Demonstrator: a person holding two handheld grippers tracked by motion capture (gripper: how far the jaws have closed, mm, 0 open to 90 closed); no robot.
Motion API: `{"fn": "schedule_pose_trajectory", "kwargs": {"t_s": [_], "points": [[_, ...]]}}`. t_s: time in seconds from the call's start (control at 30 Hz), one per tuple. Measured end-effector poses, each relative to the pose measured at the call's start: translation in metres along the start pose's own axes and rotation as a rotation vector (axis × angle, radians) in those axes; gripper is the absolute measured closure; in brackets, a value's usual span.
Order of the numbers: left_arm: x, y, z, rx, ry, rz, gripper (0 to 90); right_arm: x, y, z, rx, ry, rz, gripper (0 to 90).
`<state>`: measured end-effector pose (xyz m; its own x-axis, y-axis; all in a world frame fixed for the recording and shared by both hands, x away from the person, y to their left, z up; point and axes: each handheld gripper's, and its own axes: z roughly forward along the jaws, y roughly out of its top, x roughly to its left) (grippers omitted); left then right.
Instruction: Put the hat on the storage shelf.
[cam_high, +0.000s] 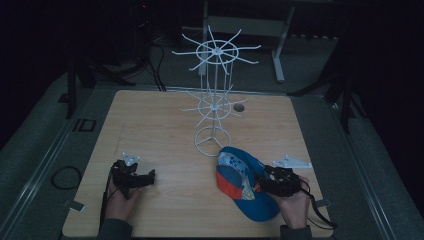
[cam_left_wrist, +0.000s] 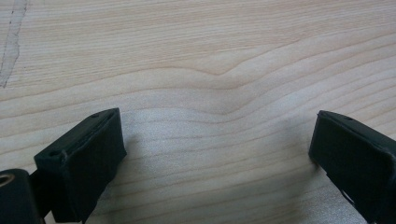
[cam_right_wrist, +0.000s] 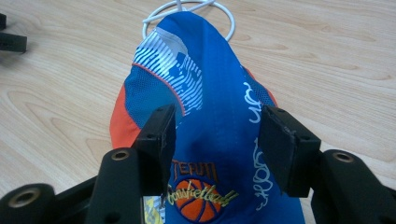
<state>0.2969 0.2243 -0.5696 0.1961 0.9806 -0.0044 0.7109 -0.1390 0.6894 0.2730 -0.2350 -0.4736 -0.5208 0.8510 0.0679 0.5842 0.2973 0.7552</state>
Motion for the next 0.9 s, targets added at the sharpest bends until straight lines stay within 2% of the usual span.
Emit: {"fn": "schedule_pose_trajectory", "kwargs": {"t_s": [0.43, 0.73, 0.9], "points": [[-0.001, 0.001, 0.001, 0.002, -0.001, 0.000, 3.6, 0.003, -0.003, 0.002, 0.000, 0.004, 0.013, 47.0], [-0.001, 0.001, 0.001, -0.001, 0.000, -0.004, 3.7, 0.003, 0.008, -0.006, 0.008, 0.019, -0.018, 48.4], [-0.001, 0.001, 0.001, -0.001, 0.001, -0.004, 3.6, 0.003, 0.014, -0.005, 0.036, 0.018, -0.044, 48.3]]}}
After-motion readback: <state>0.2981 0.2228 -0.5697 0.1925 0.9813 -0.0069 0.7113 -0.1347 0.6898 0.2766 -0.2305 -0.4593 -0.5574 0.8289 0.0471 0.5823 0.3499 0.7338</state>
